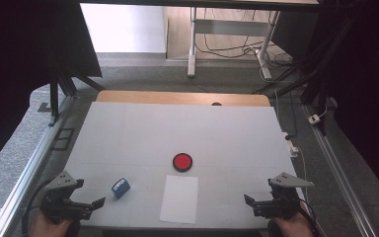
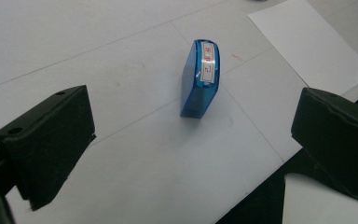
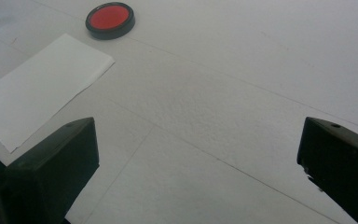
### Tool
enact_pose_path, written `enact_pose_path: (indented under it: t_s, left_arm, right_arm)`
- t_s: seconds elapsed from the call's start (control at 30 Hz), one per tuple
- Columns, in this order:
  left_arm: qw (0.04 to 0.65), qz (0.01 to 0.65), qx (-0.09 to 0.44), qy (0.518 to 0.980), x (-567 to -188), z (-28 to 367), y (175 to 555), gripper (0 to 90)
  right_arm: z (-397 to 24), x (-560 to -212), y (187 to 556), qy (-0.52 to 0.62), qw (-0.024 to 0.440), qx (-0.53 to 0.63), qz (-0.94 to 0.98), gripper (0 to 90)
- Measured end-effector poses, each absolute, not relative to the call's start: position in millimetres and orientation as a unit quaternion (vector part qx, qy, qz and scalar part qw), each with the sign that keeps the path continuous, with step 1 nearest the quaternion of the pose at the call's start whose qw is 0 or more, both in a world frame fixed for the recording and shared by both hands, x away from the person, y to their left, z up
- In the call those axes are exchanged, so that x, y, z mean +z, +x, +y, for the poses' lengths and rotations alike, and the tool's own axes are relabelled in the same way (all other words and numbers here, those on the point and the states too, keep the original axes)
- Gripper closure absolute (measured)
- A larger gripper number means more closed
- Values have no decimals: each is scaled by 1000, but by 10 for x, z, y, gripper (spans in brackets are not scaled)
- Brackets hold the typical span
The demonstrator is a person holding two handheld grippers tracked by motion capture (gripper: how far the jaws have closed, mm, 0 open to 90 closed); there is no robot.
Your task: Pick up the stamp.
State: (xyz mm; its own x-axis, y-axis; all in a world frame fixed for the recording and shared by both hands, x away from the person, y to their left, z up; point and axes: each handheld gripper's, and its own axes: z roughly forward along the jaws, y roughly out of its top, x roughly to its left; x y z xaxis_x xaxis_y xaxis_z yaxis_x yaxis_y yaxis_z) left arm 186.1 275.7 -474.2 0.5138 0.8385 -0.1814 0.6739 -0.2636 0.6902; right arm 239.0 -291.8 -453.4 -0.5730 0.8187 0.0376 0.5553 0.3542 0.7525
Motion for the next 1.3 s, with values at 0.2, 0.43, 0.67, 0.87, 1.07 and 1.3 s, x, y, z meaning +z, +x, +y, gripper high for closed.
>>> enact_pose_path:
  t_s: [0.2,0.43,0.67,0.87,1.07,1.3]
  left_arm:
    - [370,478,111,788,-4741,2756,1854,0]
    - [365,479,107,791,-4750,2750,1862,0]
    - [367,486,102,786,-4751,2768,1868,0]
    - [374,488,98,783,-4751,2790,1870,0]
    - [377,477,91,789,-4744,2783,1888,0]
    - [381,468,104,790,-4712,2767,1893,0]
  right_arm:
    - [-2900,-4537,2389,422,174,372,808,0]
    - [-2873,-4540,2393,411,173,366,817,0]
    - [-2870,-4542,2393,409,171,367,818,1]
    - [-2860,-4542,2392,403,171,363,822,2]
    - [-2846,-4543,2382,396,174,362,826,7]
    - [-2827,-4544,2376,390,176,356,831,7]
